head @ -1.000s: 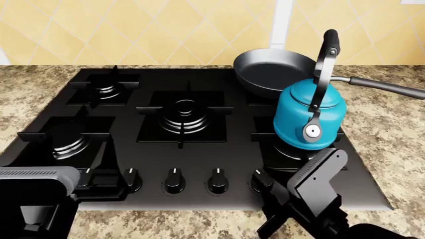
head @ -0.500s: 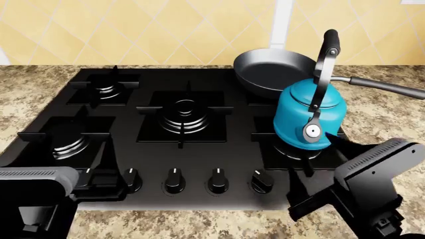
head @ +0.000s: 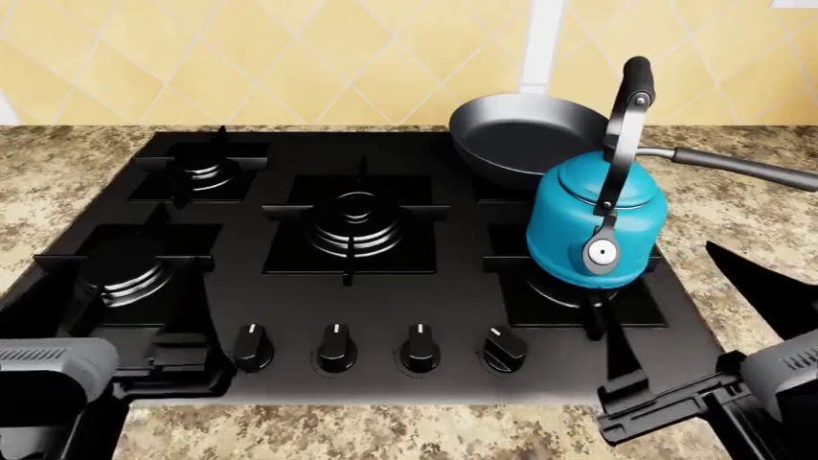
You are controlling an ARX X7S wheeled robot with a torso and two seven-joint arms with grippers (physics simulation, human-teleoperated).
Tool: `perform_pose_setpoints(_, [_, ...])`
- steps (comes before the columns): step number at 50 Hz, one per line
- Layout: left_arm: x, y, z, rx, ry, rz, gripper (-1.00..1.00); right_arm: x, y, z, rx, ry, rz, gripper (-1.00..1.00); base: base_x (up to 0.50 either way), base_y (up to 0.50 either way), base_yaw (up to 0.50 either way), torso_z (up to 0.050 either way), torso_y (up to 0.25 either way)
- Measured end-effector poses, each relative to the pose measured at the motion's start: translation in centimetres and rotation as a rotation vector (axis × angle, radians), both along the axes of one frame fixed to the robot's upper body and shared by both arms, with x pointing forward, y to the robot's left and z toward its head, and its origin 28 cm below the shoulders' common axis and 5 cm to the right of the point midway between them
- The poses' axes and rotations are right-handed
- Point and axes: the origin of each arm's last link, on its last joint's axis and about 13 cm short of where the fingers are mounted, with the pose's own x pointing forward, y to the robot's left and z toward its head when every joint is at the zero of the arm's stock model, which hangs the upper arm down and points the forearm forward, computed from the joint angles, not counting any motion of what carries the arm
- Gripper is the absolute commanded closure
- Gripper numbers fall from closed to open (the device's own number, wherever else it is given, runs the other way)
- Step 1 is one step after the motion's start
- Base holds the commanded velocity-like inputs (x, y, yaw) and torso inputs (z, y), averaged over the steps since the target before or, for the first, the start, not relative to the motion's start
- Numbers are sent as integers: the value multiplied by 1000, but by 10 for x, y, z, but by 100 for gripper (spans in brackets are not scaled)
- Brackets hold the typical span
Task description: Pick the kettle from the counter and place it on a stove burner. Then turn the burner on.
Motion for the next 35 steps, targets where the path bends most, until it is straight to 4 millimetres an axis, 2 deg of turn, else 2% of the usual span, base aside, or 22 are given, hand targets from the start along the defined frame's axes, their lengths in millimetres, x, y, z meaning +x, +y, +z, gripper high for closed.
perform_pose_setpoints(17, [-37,2,16,16,-142,-36,-100,-26,14,0,115,-70,-60,-100,0,0,0,0,0])
perform_pose_setpoints(35, [-51,4,23,-6,-187,-32,-100,-43,21,-7,183,-161,-136,-100,0,0,0,0,0])
